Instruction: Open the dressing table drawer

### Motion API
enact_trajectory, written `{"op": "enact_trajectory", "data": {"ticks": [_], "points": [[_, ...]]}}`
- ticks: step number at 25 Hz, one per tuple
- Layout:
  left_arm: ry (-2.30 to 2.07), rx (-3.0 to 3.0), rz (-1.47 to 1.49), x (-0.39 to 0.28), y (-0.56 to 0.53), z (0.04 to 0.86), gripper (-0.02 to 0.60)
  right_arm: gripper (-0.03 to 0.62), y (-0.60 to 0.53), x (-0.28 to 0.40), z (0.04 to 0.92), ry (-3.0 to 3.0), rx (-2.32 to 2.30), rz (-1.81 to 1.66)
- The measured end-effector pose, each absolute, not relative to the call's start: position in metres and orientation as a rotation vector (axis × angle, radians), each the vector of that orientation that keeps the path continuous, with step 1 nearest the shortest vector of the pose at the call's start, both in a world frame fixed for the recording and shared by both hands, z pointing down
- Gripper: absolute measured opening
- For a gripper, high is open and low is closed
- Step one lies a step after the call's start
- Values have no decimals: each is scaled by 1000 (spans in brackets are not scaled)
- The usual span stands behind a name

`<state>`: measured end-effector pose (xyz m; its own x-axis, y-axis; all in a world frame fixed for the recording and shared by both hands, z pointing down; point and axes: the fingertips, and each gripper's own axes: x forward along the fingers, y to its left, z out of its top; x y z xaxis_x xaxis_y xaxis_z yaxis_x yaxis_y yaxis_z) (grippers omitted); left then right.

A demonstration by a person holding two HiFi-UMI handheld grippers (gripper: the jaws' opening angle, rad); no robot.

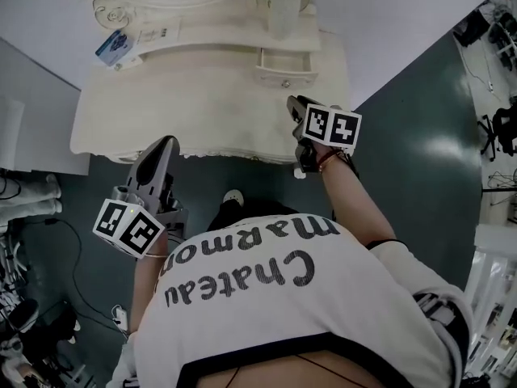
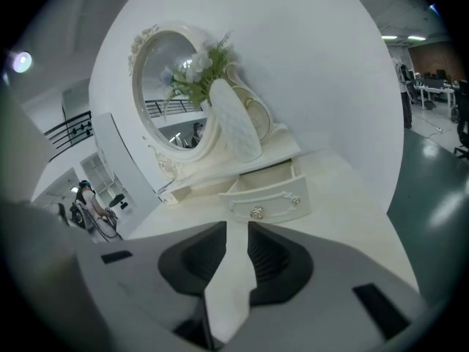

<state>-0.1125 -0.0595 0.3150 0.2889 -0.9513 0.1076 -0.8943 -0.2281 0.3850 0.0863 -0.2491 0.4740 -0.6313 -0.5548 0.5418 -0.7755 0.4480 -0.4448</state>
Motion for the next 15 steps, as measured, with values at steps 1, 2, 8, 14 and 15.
{"op": "enact_trajectory", "data": {"ticks": [1, 2, 8, 14, 15], "points": [[-1657, 2201, -211, -107, -58, 314, 25, 94, -244, 90, 465, -2414, 1152, 1000], [-1651, 2209, -212, -102, -58, 313, 25, 71, -239, 93, 455, -2444, 1169, 1029], [-1602, 2248, -209, -70, -50, 310, 25, 48, -197, 110, 401, -2601, 1132, 1106], [-1645, 2256, -161, -52, -46, 310, 25, 48, -169, 116, 332, -2788, 1100, 829], [-1661, 2241, -150, -53, -46, 312, 23, 48, -165, 117, 323, -2807, 1107, 772]]}}
